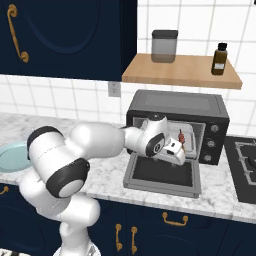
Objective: Pick up the kebab skewer and baguette bread, and place them inside the toaster oven. Close the toaster oven door and start by setting the timer.
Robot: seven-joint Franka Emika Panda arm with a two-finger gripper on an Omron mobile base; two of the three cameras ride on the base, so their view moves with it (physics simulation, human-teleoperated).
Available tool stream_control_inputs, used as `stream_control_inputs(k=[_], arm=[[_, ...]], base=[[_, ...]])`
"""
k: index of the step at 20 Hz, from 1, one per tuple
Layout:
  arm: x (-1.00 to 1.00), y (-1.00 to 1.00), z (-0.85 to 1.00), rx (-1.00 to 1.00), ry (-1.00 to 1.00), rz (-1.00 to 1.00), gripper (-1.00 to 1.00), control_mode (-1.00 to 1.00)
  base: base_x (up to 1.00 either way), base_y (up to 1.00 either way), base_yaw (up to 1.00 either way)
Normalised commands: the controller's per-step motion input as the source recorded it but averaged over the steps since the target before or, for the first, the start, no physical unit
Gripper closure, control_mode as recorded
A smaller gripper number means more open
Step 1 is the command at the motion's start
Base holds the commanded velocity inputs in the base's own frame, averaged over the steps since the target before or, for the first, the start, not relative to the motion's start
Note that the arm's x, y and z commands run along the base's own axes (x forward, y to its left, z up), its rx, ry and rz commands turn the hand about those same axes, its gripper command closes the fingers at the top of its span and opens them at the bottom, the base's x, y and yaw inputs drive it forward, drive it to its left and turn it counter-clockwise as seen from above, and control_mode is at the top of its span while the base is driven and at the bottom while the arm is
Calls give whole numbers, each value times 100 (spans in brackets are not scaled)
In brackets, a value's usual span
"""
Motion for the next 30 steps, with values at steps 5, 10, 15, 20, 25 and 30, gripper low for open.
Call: stream_control_inputs(k=[5,10,15,20,25,30], arm=[[41,0,-15,0,-8,0,-100,-100],[40,-2,-2,0,-6,0,-100,-100],[29,-22,0,0,-1,0,-100,-100],[15,-17,0,0,0,0,-100,-100],[9,0,0,0,0,0,-100,-100],[13,0,0,0,0,0,-100,-100]], base=[[0,0,0],[0,0,0],[0,0,0],[0,0,0],[0,0,0],[0,0,0]])
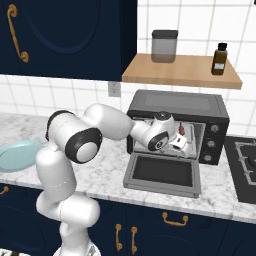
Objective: Pick up the kebab skewer and baguette bread, and place them inside the toaster oven. Close the toaster oven door and start by setting the timer.
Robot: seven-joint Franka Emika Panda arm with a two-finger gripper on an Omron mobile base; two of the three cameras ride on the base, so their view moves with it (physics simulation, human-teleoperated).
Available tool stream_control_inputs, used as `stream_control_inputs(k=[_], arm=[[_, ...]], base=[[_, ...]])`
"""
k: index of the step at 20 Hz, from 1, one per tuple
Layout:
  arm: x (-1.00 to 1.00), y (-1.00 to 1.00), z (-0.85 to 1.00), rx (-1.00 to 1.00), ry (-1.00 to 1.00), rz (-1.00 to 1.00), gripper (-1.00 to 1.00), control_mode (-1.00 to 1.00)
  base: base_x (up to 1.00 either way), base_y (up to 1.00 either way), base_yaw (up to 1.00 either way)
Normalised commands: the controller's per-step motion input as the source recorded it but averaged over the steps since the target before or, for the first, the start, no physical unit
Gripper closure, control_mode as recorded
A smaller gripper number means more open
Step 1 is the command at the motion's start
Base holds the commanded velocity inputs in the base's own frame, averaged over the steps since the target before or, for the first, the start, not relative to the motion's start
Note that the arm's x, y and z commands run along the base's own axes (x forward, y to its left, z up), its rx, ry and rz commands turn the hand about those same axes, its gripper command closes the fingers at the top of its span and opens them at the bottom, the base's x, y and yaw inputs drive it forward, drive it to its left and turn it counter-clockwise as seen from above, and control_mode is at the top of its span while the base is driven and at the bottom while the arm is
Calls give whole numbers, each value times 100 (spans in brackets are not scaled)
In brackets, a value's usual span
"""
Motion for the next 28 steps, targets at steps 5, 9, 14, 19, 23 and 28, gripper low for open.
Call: stream_control_inputs(k=[5,9,14,19,23,28], arm=[[21,7,0,0,-1,-1,-100,-100],[25,10,0,0,-2,-2,-100,-100],[29,8,0,0,-2,-3,-100,-100],[16,3,0,0,-2,-2,-100,-100],[0,0,-3,0,-4,-1,-100,-100],[-42,-1,0,0,-3,0,-100,-100]], base=[[0,0,0],[0,0,0],[0,0,0],[0,0,0],[0,0,0],[0,0,0]])
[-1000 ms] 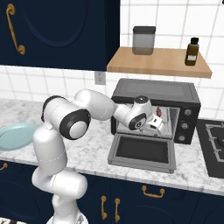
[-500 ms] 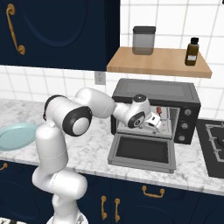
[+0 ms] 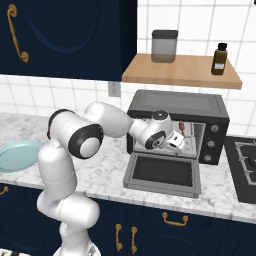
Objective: Pick up the kebab skewer and baguette bread, and place them inside the toaster oven. Close the toaster oven door and start by setting the timer.
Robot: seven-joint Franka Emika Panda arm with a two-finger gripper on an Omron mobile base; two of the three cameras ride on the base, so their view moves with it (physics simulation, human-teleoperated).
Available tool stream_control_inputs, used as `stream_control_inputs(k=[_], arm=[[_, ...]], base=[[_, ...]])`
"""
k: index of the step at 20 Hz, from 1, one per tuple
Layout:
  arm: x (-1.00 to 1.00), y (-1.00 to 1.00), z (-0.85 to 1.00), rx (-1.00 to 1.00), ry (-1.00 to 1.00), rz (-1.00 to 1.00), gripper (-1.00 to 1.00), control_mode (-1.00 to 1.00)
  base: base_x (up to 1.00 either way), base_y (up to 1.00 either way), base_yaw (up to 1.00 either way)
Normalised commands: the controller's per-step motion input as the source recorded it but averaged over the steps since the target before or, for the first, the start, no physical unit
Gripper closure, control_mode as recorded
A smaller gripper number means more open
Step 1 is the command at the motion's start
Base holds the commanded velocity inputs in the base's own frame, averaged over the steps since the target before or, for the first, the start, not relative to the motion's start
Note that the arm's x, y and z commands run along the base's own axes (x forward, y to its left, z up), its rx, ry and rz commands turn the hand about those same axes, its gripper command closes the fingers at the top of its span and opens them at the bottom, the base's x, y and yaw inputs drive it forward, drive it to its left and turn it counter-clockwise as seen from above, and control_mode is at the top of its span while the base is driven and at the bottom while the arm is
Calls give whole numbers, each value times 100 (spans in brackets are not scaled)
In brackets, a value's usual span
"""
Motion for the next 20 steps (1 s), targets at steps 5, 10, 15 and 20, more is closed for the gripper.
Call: stream_control_inputs(k=[5,10,15,20], arm=[[-100,-18,34,0,0,0,-100,-100],[-94,26,18,0,9,3,-100,-100],[-86,53,0,0,17,12,-100,-100],[-84,41,0,0,21,10,-100,-100]], base=[[0,0,0],[0,0,0],[0,0,0],[0,0,0]])
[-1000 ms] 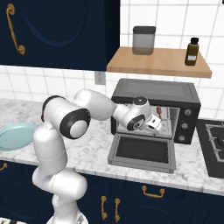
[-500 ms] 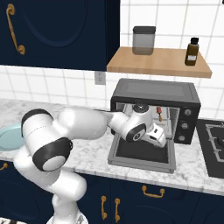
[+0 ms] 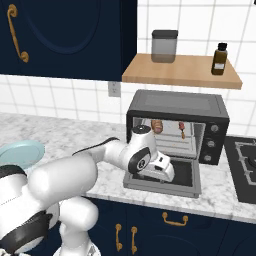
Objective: Pick up the kebab skewer and baguette bread, and place them inside the toaster oven. Close the toaster oven door and start by setting the timer.
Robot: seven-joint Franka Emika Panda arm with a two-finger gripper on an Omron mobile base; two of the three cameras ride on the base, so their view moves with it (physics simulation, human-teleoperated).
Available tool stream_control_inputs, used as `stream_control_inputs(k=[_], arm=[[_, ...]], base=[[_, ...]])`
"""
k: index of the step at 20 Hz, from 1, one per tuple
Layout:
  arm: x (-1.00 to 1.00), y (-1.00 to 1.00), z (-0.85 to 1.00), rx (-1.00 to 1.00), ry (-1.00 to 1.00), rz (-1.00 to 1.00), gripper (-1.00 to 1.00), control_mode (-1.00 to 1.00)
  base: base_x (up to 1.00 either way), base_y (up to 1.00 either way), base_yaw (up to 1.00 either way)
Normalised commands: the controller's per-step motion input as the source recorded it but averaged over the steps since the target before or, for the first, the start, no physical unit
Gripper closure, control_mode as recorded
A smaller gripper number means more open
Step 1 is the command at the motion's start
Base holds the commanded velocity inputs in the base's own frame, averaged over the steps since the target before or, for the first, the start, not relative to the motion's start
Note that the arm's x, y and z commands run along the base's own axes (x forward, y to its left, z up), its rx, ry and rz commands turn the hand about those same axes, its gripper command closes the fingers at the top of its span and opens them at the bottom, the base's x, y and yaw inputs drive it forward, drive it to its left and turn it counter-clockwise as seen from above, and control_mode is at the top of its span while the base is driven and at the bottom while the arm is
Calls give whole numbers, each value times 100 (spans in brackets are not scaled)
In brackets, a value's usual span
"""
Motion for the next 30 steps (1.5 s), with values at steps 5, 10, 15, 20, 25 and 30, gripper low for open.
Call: stream_control_inputs(k=[5,10,15,20,25,30], arm=[[-80,44,3,0,17,6,-100,-100],[-30,77,2,3,8,0,-100,-100],[18,27,0,4,0,1,-100,-100],[7,2,-1,0,0,0,-100,-100],[42,19,0,3,0,0,-100,-100],[32,2,-10,5,0,-1,-100,-100]], base=[[0,0,0],[0,0,0],[0,0,0],[0,0,0],[0,0,0],[0,0,0]])
